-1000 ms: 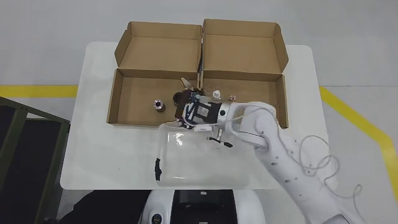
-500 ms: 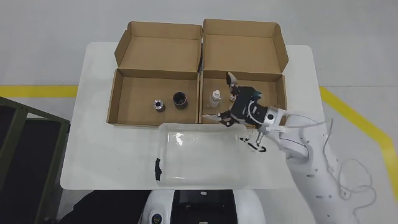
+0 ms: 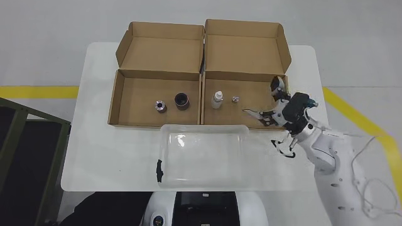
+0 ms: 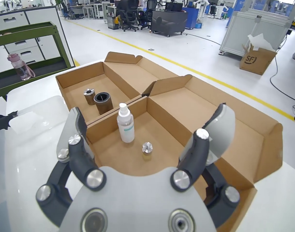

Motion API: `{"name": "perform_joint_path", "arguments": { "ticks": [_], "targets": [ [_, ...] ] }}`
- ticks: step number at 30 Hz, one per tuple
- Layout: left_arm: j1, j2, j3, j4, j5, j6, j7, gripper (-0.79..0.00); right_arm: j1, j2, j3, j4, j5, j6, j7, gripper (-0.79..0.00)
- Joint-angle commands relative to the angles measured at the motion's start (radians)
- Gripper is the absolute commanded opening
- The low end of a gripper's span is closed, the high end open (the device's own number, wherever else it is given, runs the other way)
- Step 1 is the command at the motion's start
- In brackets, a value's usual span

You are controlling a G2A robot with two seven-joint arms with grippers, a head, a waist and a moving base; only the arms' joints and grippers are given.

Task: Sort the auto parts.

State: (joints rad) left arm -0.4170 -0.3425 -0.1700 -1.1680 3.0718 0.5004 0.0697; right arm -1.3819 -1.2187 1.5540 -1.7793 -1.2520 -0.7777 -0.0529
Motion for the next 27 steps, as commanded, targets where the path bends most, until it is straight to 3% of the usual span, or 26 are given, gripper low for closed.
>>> {"name": "perform_joint_path", "arguments": {
  "ticks": [1,18,27],
  "targets": [
    [0.000,0.000,0.000,0.000,0.000,0.000,0.000,0.000,-0.020,0.004,0.024,0.012,-0.014,0.004,-0.037,0.000],
    [0.000,0.000,0.000,0.000,0.000,0.000,0.000,0.000,-0.209,0.031,0.257,0.015,-0.056,0.079,-0.276,0.000],
    [0.000,0.000,0.000,0.000,0.000,0.000,0.000,0.000,-0.286,0.035,0.313,-0.003,-0.083,0.132,-0.354,0.000]
  ]
}}
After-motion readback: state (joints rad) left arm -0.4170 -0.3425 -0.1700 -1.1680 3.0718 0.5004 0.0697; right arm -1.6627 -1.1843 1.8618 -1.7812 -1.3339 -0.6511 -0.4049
